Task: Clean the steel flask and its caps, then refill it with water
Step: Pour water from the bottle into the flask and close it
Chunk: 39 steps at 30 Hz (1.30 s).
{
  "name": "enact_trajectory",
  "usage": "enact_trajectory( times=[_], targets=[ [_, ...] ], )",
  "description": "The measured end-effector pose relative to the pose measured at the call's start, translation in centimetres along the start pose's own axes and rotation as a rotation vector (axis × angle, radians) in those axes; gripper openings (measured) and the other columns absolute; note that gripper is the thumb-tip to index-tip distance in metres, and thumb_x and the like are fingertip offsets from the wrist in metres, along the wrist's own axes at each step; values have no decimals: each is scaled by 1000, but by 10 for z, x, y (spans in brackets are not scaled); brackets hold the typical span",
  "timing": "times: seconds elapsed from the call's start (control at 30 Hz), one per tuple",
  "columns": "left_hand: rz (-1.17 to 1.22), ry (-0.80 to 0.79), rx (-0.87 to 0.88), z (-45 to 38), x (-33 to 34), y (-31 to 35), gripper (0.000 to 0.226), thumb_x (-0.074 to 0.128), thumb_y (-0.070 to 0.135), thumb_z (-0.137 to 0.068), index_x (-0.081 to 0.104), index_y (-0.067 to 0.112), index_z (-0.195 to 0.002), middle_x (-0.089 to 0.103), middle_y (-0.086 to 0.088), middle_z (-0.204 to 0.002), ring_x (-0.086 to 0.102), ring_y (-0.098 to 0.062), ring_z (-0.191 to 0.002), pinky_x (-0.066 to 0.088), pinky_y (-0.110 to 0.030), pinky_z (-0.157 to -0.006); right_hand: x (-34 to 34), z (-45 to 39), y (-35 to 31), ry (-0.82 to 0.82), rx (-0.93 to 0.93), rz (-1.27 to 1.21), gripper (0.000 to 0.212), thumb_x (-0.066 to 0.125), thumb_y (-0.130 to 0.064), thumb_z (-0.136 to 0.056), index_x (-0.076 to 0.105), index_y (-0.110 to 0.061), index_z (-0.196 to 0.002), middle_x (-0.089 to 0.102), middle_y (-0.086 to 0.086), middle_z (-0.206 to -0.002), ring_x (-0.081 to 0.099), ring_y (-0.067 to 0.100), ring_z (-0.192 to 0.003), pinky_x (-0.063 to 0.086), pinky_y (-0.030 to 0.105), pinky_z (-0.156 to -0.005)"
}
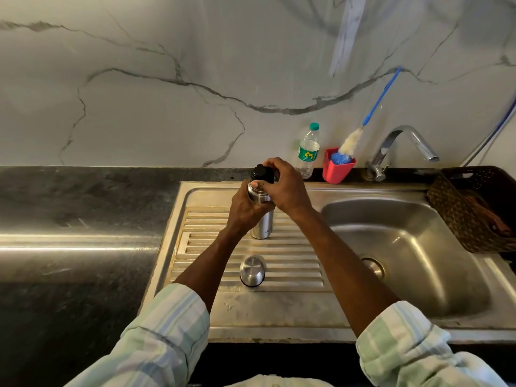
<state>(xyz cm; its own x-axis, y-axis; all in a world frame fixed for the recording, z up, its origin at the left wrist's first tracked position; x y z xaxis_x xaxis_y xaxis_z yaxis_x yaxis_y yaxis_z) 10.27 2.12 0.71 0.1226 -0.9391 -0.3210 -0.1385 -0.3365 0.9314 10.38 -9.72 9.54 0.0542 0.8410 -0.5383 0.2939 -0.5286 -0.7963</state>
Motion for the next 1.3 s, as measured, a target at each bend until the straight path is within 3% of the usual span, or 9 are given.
enact_trajectory(
  times=[0.17,0.3,0.43,0.67,0.83,0.97,1.03,1.17,1.3],
  targets=[
    [-22,-22,-26,-3,1,2,59,86,15,-71,47,29,-114,65,12,-99,66,-2,-88,51,-11,-72,5,-18,-6,-278,-1,66,55,73,-29,-86,51,-13,-134,59,7,-129,57,20,-116,44,22,-92],
    [-30,-22,-18,-4,0,-1,58,87,15,-69,49,25,-113,67,9,-99,67,-3,-87,54,-17,-73,9,-20,-6,-317,-25,48,42,72,-18,-86,58,-12,-126,63,6,-124,58,21,-115,46,26,-94],
    [-31,-27,-18,-5,0,0,64,87,16,-69,47,27,-118,64,11,-104,65,-2,-91,54,-17,-76,6,-23,2,-490,89,-243,39,67,-5,-87,58,-10,-125,62,7,-125,58,18,-115,50,35,-100],
    [-29,2,-20,-3,1,1,53,85,21,-74,47,34,-109,65,9,-98,66,-9,-89,57,-26,-74,12,-15,-7,-65,-38,218,54,80,-36,-77,63,-18,-124,44,10,-117,49,21,-110,45,27,-95],
    [-26,-42,-25,-8,0,-2,58,86,18,-69,50,26,-114,69,3,-103,69,-13,-89,59,-38,-81,6,-25,-9,-221,-41,108,60,82,-17,-75,57,-11,-129,59,8,-125,58,22,-114,47,26,-97],
    [-27,-45,-38,-8,1,-3,65,88,18,-68,46,31,-116,66,12,-103,67,-4,-89,56,-23,-77,4,-28,-6,-476,35,-51,54,77,-8,-78,55,-14,-126,60,4,-126,56,20,-118,49,39,-102],
    [-26,-49,-47,-7,1,-2,65,87,17,-69,46,29,-117,66,12,-102,67,-5,-89,56,-21,-75,9,-28,-13,-535,35,82,53,75,-17,-82,52,-14,-130,53,8,-131,52,23,-121,48,38,-101],
    [-13,-66,-93,-6,1,-4,54,86,15,-71,53,17,-113,68,5,-98,67,-6,-84,55,-25,-73,8,-28,-26,-335,74,716,73,61,-67,-80,54,-11,-127,52,12,-128,54,27,-112,45,34,-83],
    [-29,-46,-83,-4,0,1,60,88,17,-70,48,24,-114,62,13,-98,62,-1,-85,47,-11,-70,14,-29,-27,-346,79,690,49,63,-48,-89,59,-10,-118,64,9,-116,55,22,-92,41,31,-74]
  ],
)
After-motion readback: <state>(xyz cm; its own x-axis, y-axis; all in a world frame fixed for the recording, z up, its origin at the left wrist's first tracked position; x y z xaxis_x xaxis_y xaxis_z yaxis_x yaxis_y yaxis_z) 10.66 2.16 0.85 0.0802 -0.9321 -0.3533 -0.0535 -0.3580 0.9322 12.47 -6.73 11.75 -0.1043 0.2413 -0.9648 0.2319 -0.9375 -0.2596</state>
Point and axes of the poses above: each hand's wrist, its own z-axis away from the middle knuckle, its own x-axis out of the palm, y = z × x, the point moved 7 cm from there along -z, towards the middle knuckle
